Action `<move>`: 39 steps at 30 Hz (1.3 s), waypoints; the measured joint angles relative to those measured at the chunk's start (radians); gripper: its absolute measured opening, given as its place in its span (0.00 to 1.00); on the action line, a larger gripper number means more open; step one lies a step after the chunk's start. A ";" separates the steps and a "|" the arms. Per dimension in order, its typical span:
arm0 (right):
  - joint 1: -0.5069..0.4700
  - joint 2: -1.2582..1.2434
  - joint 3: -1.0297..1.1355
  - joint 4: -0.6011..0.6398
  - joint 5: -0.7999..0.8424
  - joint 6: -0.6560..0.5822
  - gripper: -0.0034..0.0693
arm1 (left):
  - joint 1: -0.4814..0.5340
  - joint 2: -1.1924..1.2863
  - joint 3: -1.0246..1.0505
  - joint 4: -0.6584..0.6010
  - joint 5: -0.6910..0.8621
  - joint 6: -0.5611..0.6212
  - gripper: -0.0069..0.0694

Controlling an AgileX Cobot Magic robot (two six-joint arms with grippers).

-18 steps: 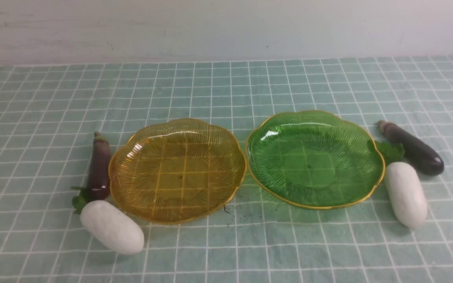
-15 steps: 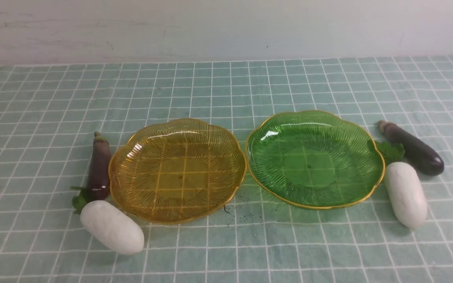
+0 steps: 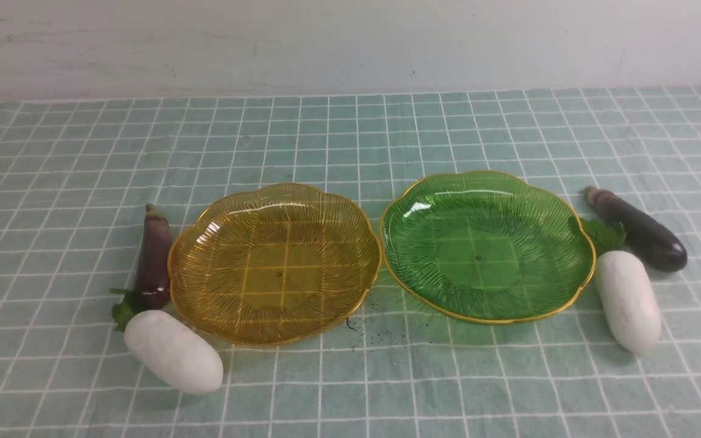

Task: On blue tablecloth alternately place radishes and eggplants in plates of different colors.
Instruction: 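Place the white radish on the plate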

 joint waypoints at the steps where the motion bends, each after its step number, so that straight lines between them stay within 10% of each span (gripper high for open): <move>1: 0.000 0.000 0.000 0.000 0.000 0.000 0.03 | 0.000 0.000 0.000 0.000 0.000 0.000 0.08; 29: 0.000 0.000 0.000 0.006 -0.002 0.008 0.03 | 0.000 0.000 0.000 -0.009 0.000 -0.006 0.08; 39: 0.000 0.000 0.011 0.510 -0.162 0.290 0.03 | 0.000 0.000 0.004 -0.694 -0.091 -0.428 0.08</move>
